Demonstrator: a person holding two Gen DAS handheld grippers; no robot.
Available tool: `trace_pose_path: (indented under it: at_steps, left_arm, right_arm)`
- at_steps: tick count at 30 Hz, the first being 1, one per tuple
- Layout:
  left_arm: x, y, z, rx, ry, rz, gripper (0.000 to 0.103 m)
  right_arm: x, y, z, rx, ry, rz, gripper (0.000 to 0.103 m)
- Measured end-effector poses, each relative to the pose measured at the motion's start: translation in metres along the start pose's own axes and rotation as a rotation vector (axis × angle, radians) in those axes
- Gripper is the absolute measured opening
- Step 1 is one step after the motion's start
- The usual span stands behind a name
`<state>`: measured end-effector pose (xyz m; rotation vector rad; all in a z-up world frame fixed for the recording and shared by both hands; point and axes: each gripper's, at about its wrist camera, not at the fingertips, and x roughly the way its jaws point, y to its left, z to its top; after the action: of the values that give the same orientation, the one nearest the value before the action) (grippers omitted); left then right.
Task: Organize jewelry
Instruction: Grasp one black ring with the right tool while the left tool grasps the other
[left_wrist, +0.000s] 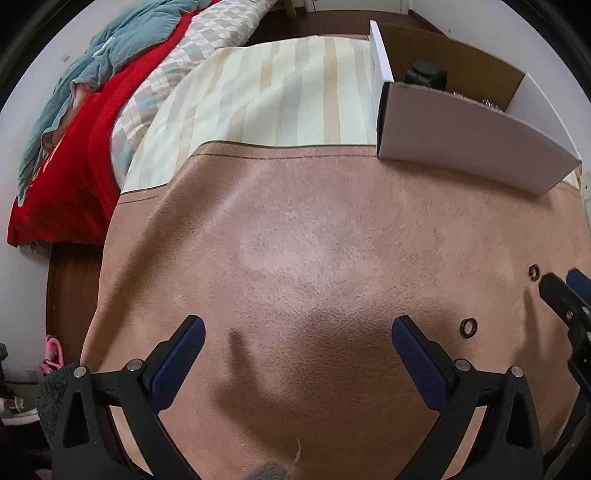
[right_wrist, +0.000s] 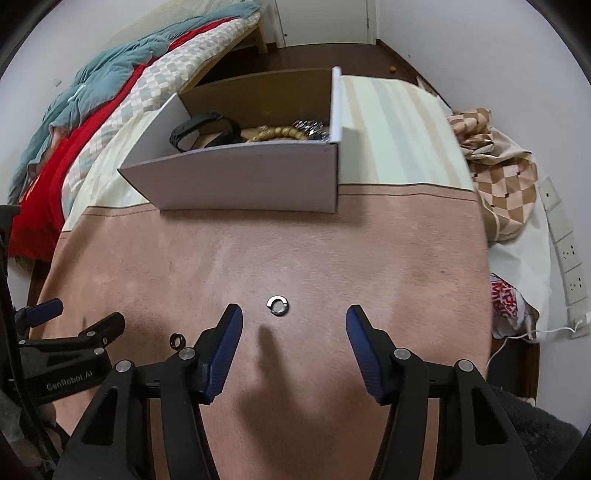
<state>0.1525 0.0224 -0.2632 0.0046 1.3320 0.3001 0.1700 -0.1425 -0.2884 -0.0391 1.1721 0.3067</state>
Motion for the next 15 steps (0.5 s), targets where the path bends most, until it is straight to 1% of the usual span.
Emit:
trace_pose_path:
  at_steps: [1,3,4,5,6,7,8,10,12,15]
  left_arm:
    - [0.000,0.000,-0.001,0.004,0.000,0.003,0.103]
    - [-0.001,-0.001,-0.002,0.009,-0.001,0.006,0.103]
    - [-0.002,-0.001,-0.003,0.011,-0.003,0.010,0.103]
    - [-0.003,-0.001,-0.004,0.013,-0.004,0.014,0.103]
    - [-0.004,-0.002,-0.004,0.015,-0.005,0.014,0.103]
    - [-0.006,-0.002,-0.006,0.016,-0.005,0.013,0.103]
    - [-0.007,-0.003,-0.006,0.016,-0.007,0.013,0.103]
    - [-0.008,-0.002,-0.004,0.021,-0.008,0.002,0.103]
    - [-0.011,-0.005,-0.004,0.022,-0.008,-0.009,0.103]
    - [-0.018,-0.017,-0.009,0.035,0.005,-0.075,0.103]
  right_arm:
    - [0.004,0.002,0.000,-0.008,0.006,-0.002,0.057]
    - [0.013,0.007,0.001,-0.020,0.023,-0.010,0.046]
    - [0.013,0.010,0.001,-0.037,0.001,-0.026,0.045]
    - [0.013,0.010,0.001,-0.045,0.004,-0.027,0.038]
    - [0.014,0.012,0.001,-0.058,-0.004,-0.043,0.029]
    - [0.014,0.014,0.000,-0.065,-0.009,-0.058,0.021]
    - [0.014,0.014,0.000,-0.069,-0.008,-0.055,0.013]
    - [0.013,0.012,-0.002,-0.068,-0.009,-0.061,0.012]
    - [0.009,0.005,-0.005,-0.040,-0.005,-0.056,0.012]
    - [-0.003,-0.008,-0.010,0.008,-0.009,-0.047,0.012]
